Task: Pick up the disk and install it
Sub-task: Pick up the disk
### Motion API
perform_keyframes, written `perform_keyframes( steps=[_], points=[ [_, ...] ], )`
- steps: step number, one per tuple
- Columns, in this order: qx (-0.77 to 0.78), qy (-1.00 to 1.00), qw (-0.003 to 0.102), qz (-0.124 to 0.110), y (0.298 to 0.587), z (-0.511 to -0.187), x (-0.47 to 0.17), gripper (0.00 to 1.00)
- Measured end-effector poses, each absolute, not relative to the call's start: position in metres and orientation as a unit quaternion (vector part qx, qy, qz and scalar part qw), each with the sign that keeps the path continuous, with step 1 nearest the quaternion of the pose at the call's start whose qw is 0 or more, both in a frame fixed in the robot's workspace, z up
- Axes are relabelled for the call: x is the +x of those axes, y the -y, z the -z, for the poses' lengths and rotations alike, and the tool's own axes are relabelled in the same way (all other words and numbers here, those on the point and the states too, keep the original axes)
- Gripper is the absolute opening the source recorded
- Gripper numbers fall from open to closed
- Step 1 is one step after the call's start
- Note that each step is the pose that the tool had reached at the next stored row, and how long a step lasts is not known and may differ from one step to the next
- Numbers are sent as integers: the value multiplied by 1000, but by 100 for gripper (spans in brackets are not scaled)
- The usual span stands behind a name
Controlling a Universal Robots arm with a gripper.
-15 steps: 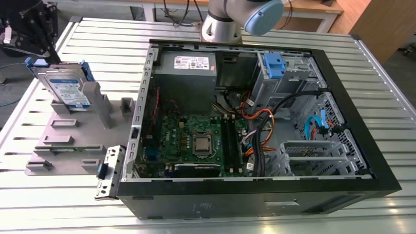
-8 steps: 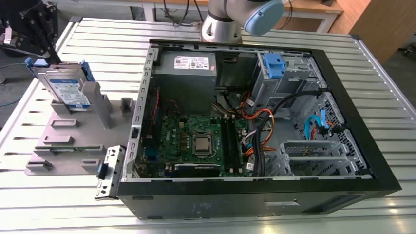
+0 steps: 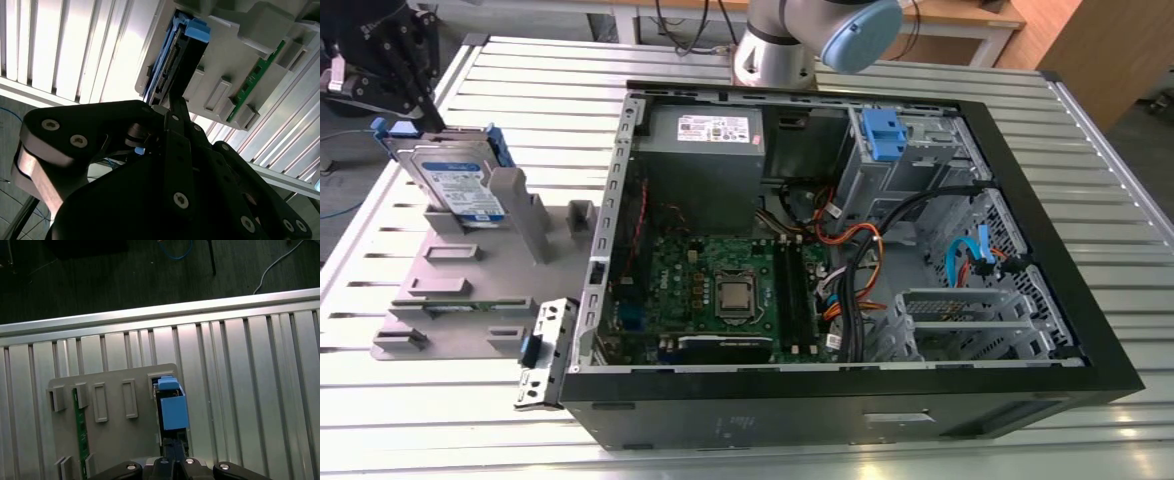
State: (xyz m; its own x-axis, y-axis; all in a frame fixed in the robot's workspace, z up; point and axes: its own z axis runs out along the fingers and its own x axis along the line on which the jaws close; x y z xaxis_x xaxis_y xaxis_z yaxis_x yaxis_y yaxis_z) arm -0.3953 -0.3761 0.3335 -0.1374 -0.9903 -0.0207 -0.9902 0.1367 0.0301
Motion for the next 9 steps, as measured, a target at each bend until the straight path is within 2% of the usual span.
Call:
perform_keyframes(
  steps=[8,9],
  points=[
    [657,754,2,18,376,-333,-395,11],
    [657,754,2,18,376,-333,-395,17]
  ],
)
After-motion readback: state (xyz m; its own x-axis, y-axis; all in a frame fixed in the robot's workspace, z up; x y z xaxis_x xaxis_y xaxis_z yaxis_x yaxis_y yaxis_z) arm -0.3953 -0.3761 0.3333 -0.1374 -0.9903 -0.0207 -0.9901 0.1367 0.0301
